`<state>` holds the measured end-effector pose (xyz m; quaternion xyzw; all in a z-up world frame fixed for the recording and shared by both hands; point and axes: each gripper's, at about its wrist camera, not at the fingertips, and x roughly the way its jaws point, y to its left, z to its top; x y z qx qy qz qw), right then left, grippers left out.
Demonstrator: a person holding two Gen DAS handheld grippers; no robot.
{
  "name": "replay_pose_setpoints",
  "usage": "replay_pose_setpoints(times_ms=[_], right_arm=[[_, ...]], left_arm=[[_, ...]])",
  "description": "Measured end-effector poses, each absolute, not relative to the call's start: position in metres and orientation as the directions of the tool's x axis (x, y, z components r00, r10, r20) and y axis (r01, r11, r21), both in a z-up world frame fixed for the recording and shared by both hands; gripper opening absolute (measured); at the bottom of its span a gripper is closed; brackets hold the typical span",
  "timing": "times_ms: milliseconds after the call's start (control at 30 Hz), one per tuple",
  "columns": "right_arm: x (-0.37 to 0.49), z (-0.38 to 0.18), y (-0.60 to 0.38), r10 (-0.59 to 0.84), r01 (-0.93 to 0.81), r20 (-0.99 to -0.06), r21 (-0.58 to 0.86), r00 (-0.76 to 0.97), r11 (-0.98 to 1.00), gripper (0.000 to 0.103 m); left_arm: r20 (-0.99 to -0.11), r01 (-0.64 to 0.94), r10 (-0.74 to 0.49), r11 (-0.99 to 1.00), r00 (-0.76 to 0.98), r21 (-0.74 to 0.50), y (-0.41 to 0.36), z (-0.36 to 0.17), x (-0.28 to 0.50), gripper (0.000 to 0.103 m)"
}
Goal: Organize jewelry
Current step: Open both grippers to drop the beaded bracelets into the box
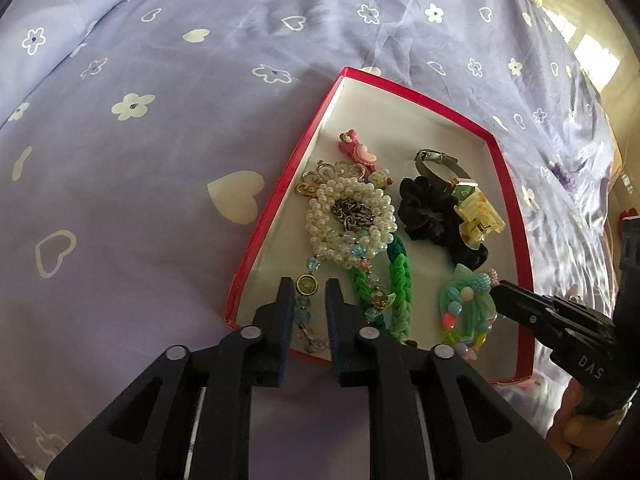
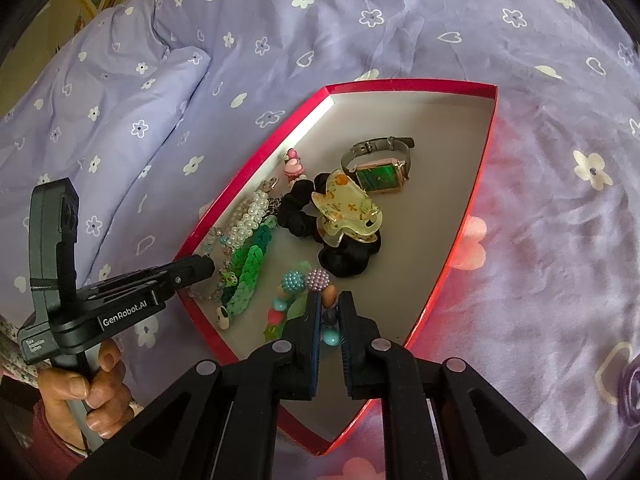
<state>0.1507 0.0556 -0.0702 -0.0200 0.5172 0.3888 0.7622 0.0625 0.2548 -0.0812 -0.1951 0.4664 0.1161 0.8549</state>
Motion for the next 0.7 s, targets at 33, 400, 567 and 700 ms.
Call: replay_pose_setpoints(times_ms=[33, 400, 567, 700], right_arm=[[0.151, -0.070, 0.055, 0.573, -0.612, -0.803, 0.374, 0.162, 0.697, 0.011], [0.150, -0.066, 0.050, 0.591, -0.599, -0.789, 0.394, 0.169, 0.697, 0.023], [0.148, -0.054, 0.041, 0.623, -0.590, -0.756, 0.414, 0.202, 0.694, 0.050], [0.143, -0.041, 0.031, 0.650, -0.592, -0.718, 0.420, 0.248, 0.688, 0.056]], left_arm=[[-0.842, -0.380, 0.023, 0.899, 0.538, -0.218, 0.254, -0.080, 0.063, 0.021], [-0.845, -0.382, 0.043, 0.903, 0.533, -0.196, 0.251, -0.077, 0.062, 0.031], [-0.834, -0.392, 0.060, 0.899, 0.549, -0.193, 0.249, -0.069, 0.055, 0.052], [-0.820, -0.403, 0.057, 0.889, 0.569, -0.218, 0.248, -0.060, 0.046, 0.073]])
